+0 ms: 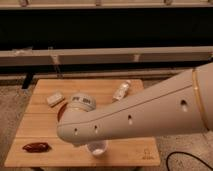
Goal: Place the ceramic cup in the ceramic bowl
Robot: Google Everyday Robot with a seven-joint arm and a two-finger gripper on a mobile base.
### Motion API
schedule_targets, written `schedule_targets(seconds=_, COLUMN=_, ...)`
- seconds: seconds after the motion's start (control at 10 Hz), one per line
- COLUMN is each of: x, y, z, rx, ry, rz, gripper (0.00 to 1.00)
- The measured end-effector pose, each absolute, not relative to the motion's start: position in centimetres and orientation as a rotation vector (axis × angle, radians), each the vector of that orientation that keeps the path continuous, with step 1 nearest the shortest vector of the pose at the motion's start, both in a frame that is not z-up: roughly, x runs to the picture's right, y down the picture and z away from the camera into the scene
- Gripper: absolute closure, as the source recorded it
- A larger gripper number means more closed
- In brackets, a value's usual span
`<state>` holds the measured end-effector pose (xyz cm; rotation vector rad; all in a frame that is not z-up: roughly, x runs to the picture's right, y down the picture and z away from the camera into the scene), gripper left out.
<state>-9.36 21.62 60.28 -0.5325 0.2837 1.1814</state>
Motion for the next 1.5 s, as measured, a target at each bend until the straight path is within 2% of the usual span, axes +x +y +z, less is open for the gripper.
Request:
schedule_targets(seconds=0.7, x=-7.9, y=28.3, z=70.4, rx=-0.732, ry=0.479, rz=1.145, gripper=0.20)
schedule_targets(seconds=0.9, x=-7.9, y=29.9, z=72.3, rx=-0.743, ry=0.506, rz=1.133, gripper=0.27)
schedule_targets(seconds=1.0, x=-7.7, y=30.4, z=72.7, rx=-0.734, ry=0.499, rz=1.135, gripper=0.33)
schedule_targets(seconds=1.5, x=-7.5, y=28.2, z=70.8, rx=-0.732, ry=0.468, rz=1.132, gripper=0.82)
